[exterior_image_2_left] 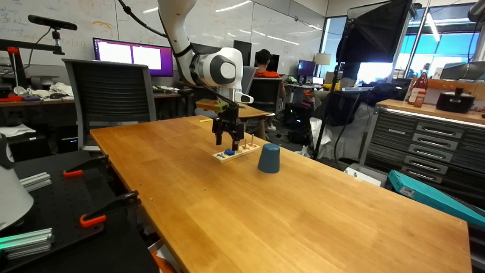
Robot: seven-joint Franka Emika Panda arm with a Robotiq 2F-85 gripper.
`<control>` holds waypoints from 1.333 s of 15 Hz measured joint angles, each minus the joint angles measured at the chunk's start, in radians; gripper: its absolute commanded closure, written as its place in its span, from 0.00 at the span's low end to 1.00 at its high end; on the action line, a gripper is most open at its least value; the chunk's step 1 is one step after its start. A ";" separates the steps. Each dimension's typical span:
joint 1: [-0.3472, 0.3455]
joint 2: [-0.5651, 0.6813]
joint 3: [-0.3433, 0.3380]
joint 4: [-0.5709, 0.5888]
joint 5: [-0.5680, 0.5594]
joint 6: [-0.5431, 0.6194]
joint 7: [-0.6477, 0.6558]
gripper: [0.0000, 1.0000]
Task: Pick up the blue object from the wooden holder and put it on the table
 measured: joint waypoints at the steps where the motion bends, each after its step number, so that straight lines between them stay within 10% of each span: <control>1: 0.003 0.000 0.000 -0.006 0.000 0.000 0.000 0.00; 20: 0.086 -0.037 -0.020 -0.080 -0.001 0.086 0.025 0.00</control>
